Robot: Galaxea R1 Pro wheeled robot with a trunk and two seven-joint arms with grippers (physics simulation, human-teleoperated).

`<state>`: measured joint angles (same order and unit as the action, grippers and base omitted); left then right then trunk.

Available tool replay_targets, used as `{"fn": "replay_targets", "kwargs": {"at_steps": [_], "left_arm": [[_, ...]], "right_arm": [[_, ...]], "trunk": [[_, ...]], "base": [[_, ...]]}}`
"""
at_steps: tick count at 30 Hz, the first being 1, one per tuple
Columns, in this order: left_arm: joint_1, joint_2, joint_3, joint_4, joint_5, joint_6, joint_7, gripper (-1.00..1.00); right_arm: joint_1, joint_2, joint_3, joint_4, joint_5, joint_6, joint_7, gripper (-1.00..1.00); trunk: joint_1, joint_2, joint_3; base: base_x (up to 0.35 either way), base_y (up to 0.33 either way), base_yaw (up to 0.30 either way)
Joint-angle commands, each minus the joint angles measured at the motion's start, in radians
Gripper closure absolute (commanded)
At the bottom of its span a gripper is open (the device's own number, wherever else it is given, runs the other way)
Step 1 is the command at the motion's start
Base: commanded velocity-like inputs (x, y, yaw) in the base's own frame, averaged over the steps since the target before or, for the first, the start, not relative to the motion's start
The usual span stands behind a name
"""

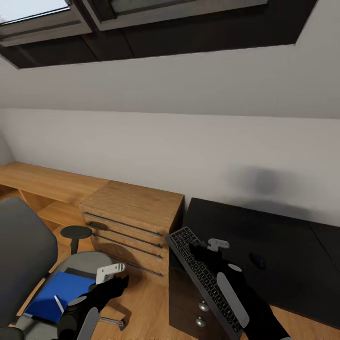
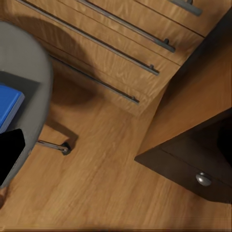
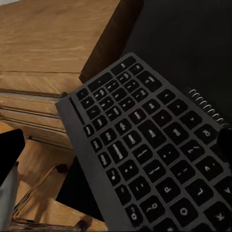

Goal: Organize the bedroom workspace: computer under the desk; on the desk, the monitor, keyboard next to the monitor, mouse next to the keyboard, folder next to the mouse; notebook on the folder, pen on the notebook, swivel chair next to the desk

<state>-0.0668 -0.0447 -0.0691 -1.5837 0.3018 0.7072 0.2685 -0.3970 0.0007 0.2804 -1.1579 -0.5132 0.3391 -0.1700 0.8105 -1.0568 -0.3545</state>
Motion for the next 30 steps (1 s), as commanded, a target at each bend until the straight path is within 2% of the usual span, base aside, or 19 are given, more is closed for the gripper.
{"fn": "replay_targets", "kwargs": {"at_steps": [1,7,15,24,30], "left_arm": [[-0.001,0.000,-0.001,-0.001,0.011,0.003,0.009,-1.00],[-0.001,0.000,-0.001,-0.001,0.010,0.003,0.009,-1.00],[-0.001,0.000,-0.001,0.000,0.010,0.003,0.011,-1.00],[-0.001,-0.001,-0.001,0.008,0.008,0.003,0.011,-1.00],[-0.001,-0.001,-0.001,0.009,0.009,0.003,0.011,-1.00]], "right_arm": [[-0.001,0.000,0.002,-0.001,-0.010,0.003,-0.009,-1.00],[0.000,0.001,0.002,-0.001,-0.011,0.003,-0.009,-1.00],[0.000,-0.006,-0.003,-0.001,-0.105,0.000,-0.009,-1.00],[0.000,-0.007,-0.004,-0.002,-0.119,0.000,-0.009,-1.00],[0.000,-0.008,-0.007,0.001,-0.122,0.000,-0.009,-1.00]], "trunk": [[0.000,-0.001,-0.001],[0.000,-0.001,-0.001],[0.000,-0.001,-0.002],[0.000,-0.001,-0.002],[0.000,-0.001,-0.002]], "base": [[-0.237,0.192,-0.008],[-0.253,0.211,-0.171],[-0.260,0.209,-0.137],[-0.236,0.053,-0.010],[-0.058,0.004,-0.001]]}}
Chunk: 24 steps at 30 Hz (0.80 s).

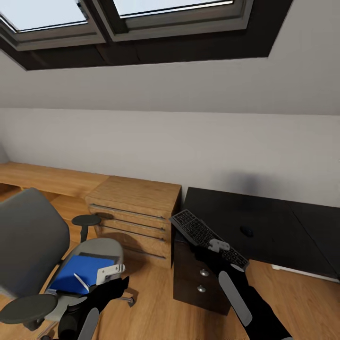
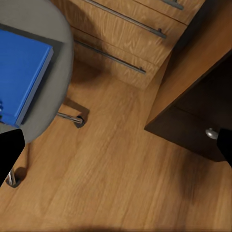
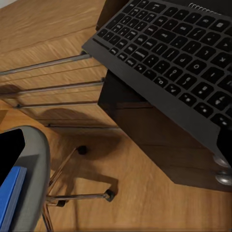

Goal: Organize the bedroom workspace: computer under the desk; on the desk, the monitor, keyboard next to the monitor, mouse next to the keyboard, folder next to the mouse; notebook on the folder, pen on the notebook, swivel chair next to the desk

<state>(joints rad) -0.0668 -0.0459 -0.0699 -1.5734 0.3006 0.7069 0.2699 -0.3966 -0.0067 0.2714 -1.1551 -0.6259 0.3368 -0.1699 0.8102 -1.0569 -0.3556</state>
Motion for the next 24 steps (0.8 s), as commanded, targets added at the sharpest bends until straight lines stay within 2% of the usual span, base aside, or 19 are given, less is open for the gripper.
{"fn": "replay_targets", "kwargs": {"at_steps": [1,2,6,7,11,12,17,24], "left_arm": [[-0.001,0.000,-0.001,-0.002,0.011,0.003,0.009,-1.00],[-0.001,0.000,0.000,-0.005,0.011,0.003,0.009,-1.00],[-0.001,-0.002,0.001,-0.009,0.012,0.003,0.010,-1.00],[-0.001,-0.003,0.000,-0.010,0.012,0.003,0.010,-1.00],[-0.001,-0.005,0.000,-0.009,0.012,0.003,0.011,-1.00],[-0.001,-0.006,0.000,-0.009,0.011,0.003,0.012,-1.00],[-0.001,-0.007,0.000,-0.007,0.011,0.003,0.012,-1.00],[-0.001,-0.008,0.000,-0.006,0.011,0.003,0.012,-1.00]], "right_arm": [[-0.001,-0.001,0.002,-0.001,-0.010,0.003,-0.009,-1.00],[-0.001,-0.001,0.000,0.001,-0.011,0.003,-0.009,-1.00],[0.000,-0.051,-0.029,0.024,-0.166,0.004,-0.002,-1.00],[0.000,-0.073,-0.035,0.031,-0.231,0.004,0.005,-1.00],[0.001,-0.113,-0.042,0.042,-0.341,0.004,0.027,-1.00],[0.000,-0.131,-0.044,0.052,-0.385,0.004,0.042,-1.00],[0.001,-0.179,-0.047,0.083,-0.474,0.004,0.100,-1.00],[0.001,-0.206,-0.049,0.123,-0.535,0.003,0.167,-1.00]], "trunk": [[0.000,-0.001,-0.001],[0.000,-0.001,-0.001],[0.015,-0.029,-0.014],[0.019,-0.036,-0.017],[0.035,-0.064,-0.029],[0.038,-0.071,-0.033],[0.058,-0.106,-0.048],[0.084,-0.155,-0.070]], "base": [[-0.020,0.001,0.000],[-0.013,0.001,0.000],[-0.006,0.000,0.000],[-0.003,0.000,0.000],[-0.002,0.000,0.000],[0.000,0.000,0.000],[0.000,0.000,0.000],[0.000,0.000,0.000]]}}
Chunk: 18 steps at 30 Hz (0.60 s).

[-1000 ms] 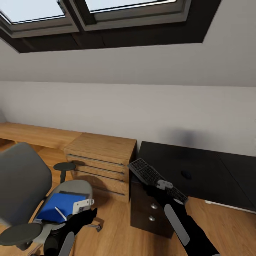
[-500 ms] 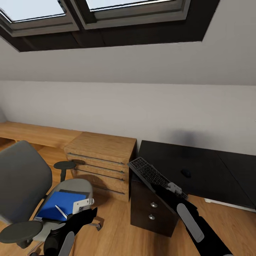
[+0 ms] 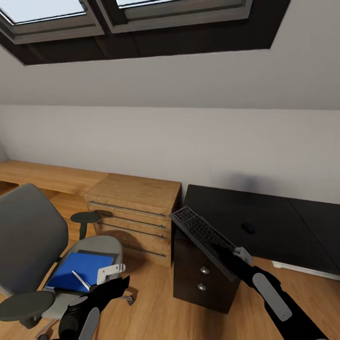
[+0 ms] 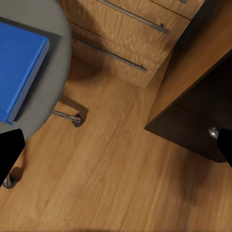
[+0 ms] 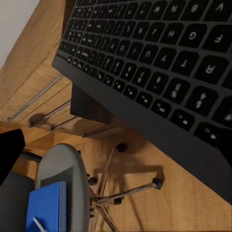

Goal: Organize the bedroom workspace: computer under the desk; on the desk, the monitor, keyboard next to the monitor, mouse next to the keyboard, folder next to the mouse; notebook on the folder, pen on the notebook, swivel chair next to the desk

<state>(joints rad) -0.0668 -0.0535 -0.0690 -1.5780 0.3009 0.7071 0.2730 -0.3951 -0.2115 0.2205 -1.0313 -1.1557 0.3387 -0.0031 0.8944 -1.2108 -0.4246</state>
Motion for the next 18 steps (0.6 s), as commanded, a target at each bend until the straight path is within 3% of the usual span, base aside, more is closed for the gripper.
{"fn": "replay_targets", "kwargs": {"at_steps": [1,15,18], "left_arm": [[-0.001,0.000,-0.001,-0.001,0.011,0.003,0.009,-1.00],[-0.001,0.000,-0.001,0.001,0.011,0.003,0.009,-1.00],[-0.001,-0.001,0.000,0.001,0.011,0.003,0.009,-1.00]], "right_arm": [[-0.001,-0.003,0.000,0.003,-0.009,0.002,0.005,-1.00],[-0.001,-0.014,-0.032,0.025,-0.023,0.001,0.026,-1.00],[-0.001,-0.014,-0.033,0.026,-0.024,0.000,0.026,-1.00]], "trunk": [[0.004,-0.008,-0.004],[0.058,-0.106,-0.048],[0.058,-0.106,-0.048]], "base": [[0.000,0.000,0.000],[0.000,0.000,0.000],[0.000,0.000,0.000]]}}
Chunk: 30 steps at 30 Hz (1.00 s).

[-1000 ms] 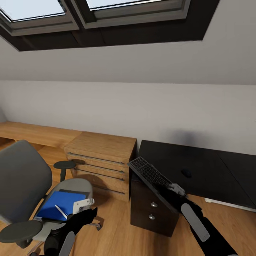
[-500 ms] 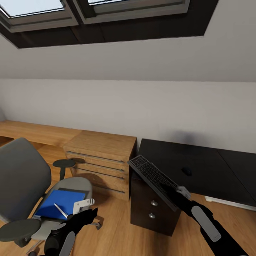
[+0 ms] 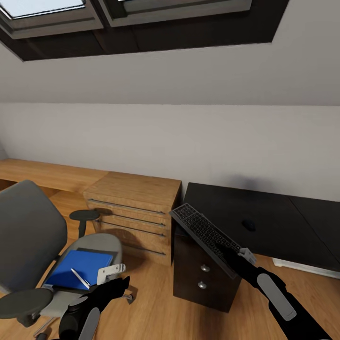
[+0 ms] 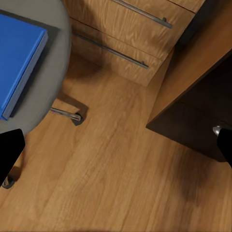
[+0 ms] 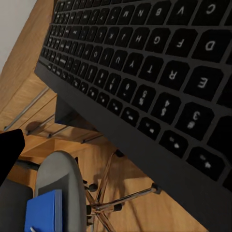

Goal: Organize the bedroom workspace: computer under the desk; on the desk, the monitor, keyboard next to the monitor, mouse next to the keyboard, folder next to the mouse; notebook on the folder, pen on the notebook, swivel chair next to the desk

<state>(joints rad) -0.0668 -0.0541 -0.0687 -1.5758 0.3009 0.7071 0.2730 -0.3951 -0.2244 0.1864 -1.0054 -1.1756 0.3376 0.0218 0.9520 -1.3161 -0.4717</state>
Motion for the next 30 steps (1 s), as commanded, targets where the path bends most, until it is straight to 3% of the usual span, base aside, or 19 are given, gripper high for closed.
{"fn": "replay_targets", "kwargs": {"at_steps": [1,12,24,30], "left_arm": [[-0.001,0.000,-0.001,-0.001,0.011,0.003,0.009,-1.00],[-0.001,0.001,-0.002,0.020,0.008,0.002,0.008,-1.00],[-0.001,0.000,-0.018,0.026,0.006,0.000,0.008,-1.00],[-0.001,0.000,-0.022,0.026,0.006,0.000,0.006,-1.00]], "right_arm": [[-0.001,-0.001,0.001,0.000,-0.004,0.001,0.001,-1.00],[-0.001,-0.001,0.001,0.001,-0.004,0.001,0.001,-1.00],[-0.001,-0.001,0.000,0.011,-0.003,0.001,0.004,-1.00],[-0.001,-0.001,-0.038,0.023,-0.001,0.000,0.004,-1.00]], "trunk": [[0.000,-0.001,-0.001],[0.000,-0.001,-0.001],[0.000,-0.001,-0.001],[0.000,-0.001,-0.001]], "base": [[0.000,0.000,0.000],[-0.008,0.000,0.000],[-0.258,-0.118,0.000],[-0.134,-0.104,0.000]]}}
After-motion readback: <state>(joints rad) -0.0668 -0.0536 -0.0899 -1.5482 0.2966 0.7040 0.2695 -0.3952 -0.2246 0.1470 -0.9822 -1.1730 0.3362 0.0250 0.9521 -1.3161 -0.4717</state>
